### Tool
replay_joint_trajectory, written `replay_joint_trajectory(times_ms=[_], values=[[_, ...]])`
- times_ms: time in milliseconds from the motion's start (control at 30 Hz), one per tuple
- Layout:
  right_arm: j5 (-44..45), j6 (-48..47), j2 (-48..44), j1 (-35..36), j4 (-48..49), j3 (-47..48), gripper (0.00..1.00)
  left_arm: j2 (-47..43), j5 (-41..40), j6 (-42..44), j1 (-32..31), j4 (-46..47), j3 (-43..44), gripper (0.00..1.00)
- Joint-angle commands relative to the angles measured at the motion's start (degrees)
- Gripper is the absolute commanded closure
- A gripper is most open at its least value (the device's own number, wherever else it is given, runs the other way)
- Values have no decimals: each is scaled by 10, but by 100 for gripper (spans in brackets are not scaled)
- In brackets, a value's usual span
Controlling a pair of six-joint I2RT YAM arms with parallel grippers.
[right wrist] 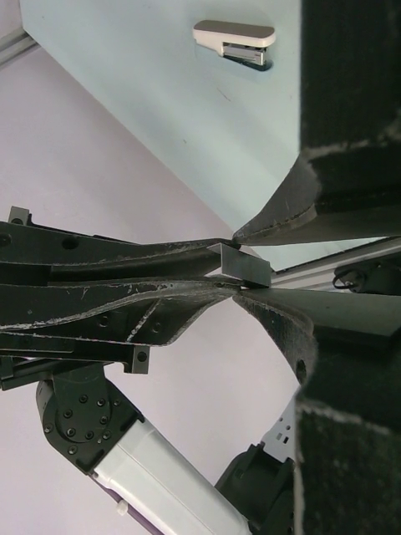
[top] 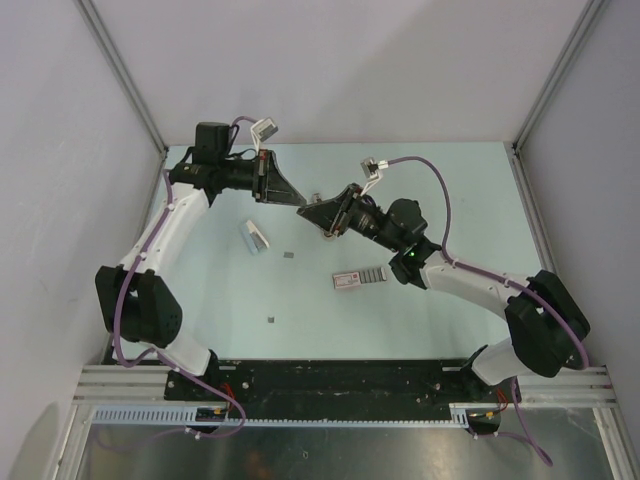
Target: Unload the staples from the stapler
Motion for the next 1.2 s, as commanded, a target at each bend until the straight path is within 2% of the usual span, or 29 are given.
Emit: replay_joint_trajectory(times_ms=[0, 67, 133, 200, 267, 300, 333, 367, 500, 567, 767, 833, 967, 1167], values=[[3, 0, -2, 4, 27, 24, 89, -32, 17, -8, 1, 12, 0, 90], [5, -4, -7, 5, 16, 25, 93, -34, 6, -8, 1, 12, 0, 81], [5, -13, -13, 5, -6, 25, 95, -40, -17, -8, 1, 13, 1, 67], [9, -27, -24, 6, -52, 24, 95, -46, -42, -6, 1, 13, 5, 47], [20, -49, -37, 8, -113, 25, 95, -50, -66, -3, 2, 14, 12, 32], [31, -61, -44, 10, -153, 24, 95, -53, -80, -1, 2, 14, 14, 16], [43, -74, -52, 12, -191, 24, 95, -55, -94, 2, 2, 14, 15, 8], [56, -89, -59, 14, -229, 25, 95, -58, -109, 7, 2, 14, 14, 4], [114, -141, -85, 30, -354, 25, 96, -74, -181, 40, 3, 14, -7, 1], [137, -157, -91, 37, -399, 25, 96, -85, -244, 65, -1, 11, -24, 1], [237, -170, -81, 51, -551, 33, 95, -88, -536, 167, -41, -25, -67, 1], [275, -161, -65, 54, -591, 35, 96, -82, -611, 211, -60, -39, -84, 1], [332, -139, -25, 63, -631, 36, 100, -85, -663, 254, -75, -41, -132, 1], [382, -140, 19, 75, -658, 43, 100, -96, -655, 277, -77, -42, -165, 1]])
